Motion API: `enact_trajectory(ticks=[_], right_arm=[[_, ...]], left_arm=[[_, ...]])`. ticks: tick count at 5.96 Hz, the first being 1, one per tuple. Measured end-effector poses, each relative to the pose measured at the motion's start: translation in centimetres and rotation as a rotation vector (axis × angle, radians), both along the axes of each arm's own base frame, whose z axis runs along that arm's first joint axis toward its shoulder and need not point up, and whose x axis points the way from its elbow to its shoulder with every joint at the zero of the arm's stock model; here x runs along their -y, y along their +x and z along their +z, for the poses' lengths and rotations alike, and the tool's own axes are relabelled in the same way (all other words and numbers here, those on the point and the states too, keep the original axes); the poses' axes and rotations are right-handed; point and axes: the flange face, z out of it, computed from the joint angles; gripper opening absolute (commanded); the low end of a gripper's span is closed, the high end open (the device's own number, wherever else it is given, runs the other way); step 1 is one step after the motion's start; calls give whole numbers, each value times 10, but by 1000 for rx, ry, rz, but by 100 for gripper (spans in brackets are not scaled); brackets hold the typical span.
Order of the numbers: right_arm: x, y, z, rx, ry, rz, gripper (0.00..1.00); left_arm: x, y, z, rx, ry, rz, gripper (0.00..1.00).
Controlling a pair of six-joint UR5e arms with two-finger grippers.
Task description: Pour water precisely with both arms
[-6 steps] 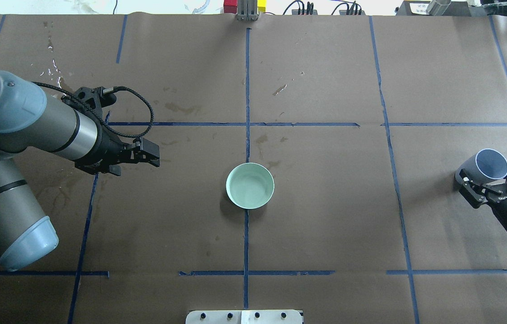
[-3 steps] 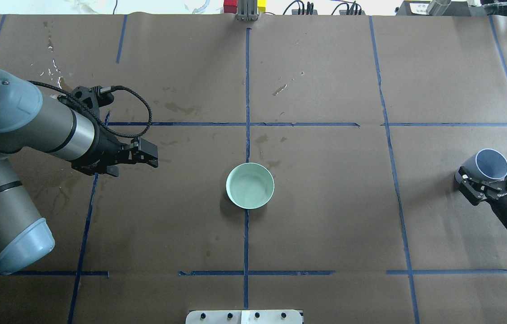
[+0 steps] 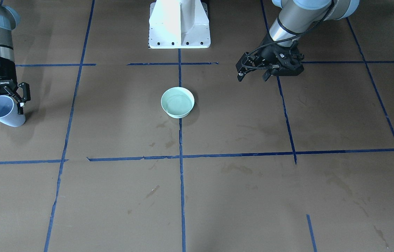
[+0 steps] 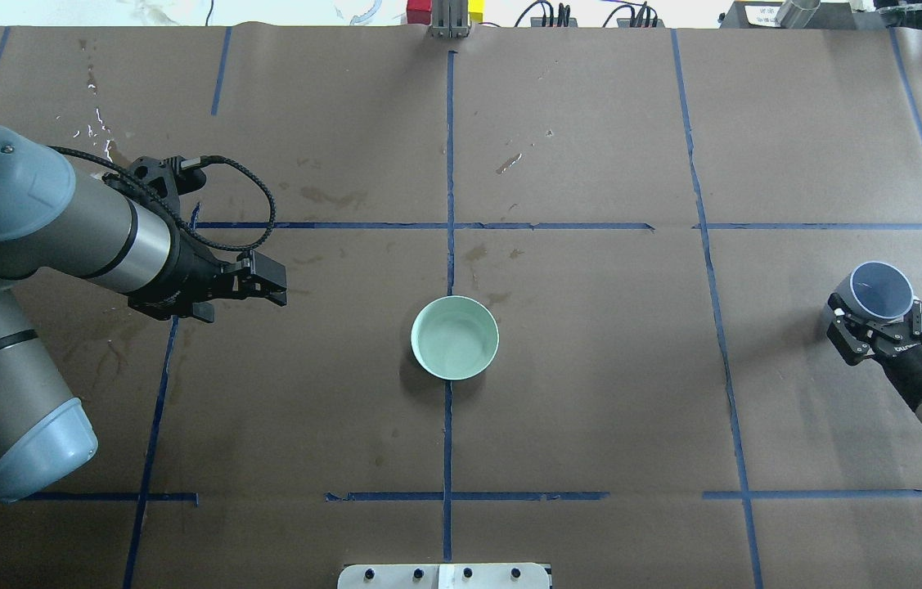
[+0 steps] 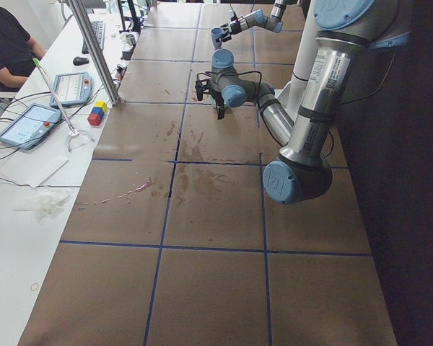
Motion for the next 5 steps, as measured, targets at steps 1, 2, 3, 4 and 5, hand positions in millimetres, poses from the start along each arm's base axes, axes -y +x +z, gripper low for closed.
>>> enact_trajectory(ticks=[1, 2, 3, 4, 5], right_arm=[[7, -6, -18, -30, 24, 2, 20], [13, -17, -43, -48, 44, 1, 19], [17, -27, -74, -54, 50, -1, 7], [20, -38, -108, -75, 45, -3, 7], [21, -51, -140, -89, 41, -10, 6]], left_arm=[[0, 0, 0, 1, -1, 0, 100], [0, 0, 3, 4, -4, 1, 100], [-1, 0, 6, 9, -7, 1, 100], [-1, 0, 8, 12, -7, 2, 100], [0, 1, 9, 14, -8, 2, 100]])
